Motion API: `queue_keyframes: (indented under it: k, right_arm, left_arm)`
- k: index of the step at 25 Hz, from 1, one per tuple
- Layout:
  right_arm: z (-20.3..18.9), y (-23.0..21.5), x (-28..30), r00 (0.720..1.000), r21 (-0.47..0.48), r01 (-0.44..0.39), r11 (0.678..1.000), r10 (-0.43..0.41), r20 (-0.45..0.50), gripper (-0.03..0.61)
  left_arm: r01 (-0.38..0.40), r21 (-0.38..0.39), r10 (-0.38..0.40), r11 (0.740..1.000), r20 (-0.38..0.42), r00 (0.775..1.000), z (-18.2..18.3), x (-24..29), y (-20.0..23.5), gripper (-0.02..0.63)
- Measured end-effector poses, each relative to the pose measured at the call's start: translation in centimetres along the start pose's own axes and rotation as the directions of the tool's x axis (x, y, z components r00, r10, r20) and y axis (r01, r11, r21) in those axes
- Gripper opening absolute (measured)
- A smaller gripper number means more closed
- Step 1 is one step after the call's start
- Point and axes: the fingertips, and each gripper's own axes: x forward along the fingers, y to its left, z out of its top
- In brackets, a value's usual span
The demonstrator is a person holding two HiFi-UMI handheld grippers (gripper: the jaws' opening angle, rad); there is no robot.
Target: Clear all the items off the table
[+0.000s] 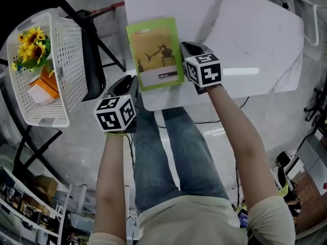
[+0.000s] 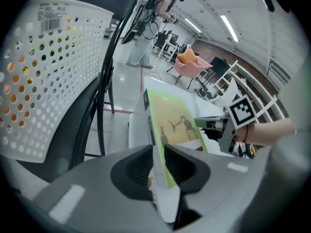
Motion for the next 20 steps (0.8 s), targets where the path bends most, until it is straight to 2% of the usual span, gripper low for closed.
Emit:
queue_keyframes:
  k: [2, 5, 8, 10, 15, 20]
  right_arm:
    - [0.5, 1.2, 0.6, 1.0, -0.03, -0.022, 0.999, 0.022, -0.004, -0.002]
    - [1.1, 2.8, 1.5, 0.999, -0.055, -0.05, 0.997, 0.05, -0.009, -0.002]
    - [1.4, 4.1, 2.2, 0.997, -0.069, -0.073, 0.995, 0.072, -0.014, -0.002]
    - [1.5, 4.7, 2.4, 0.996, -0.076, -0.087, 0.993, 0.086, -0.016, -0.002]
    - [1.5, 5.3, 3.0, 0.996, -0.095, -0.094, 0.991, 0.092, -0.021, -0.002]
    - [1.5, 5.4, 3.2, 0.995, -0.1, -0.102, 0.99, 0.101, -0.013, -0.002]
  left_arm:
    - [0.019, -0.013, -0.019, 1.0, -0.004, 1.0, -0.1, 0.1, 0.7, 0.078]
    - [0.072, -0.08, -0.072, 0.994, 0.002, 0.997, -0.4, 0.6, 1.7, 0.081]
    - [0.12, -0.151, -0.117, 0.981, 0.026, 0.993, -0.3, 0.8, 2.8, 0.103]
    - [0.163, -0.173, -0.16, 0.971, 0.032, 0.987, -0.3, 0.9, 3.2, 0.138]
    - [0.305, -0.205, -0.306, 0.93, 0.025, 0.952, -1.0, 1.7, 2.8, 0.259]
    - [0.388, -0.288, -0.39, 0.876, 0.054, 0.919, -1.5, 2.4, 3.1, 0.324]
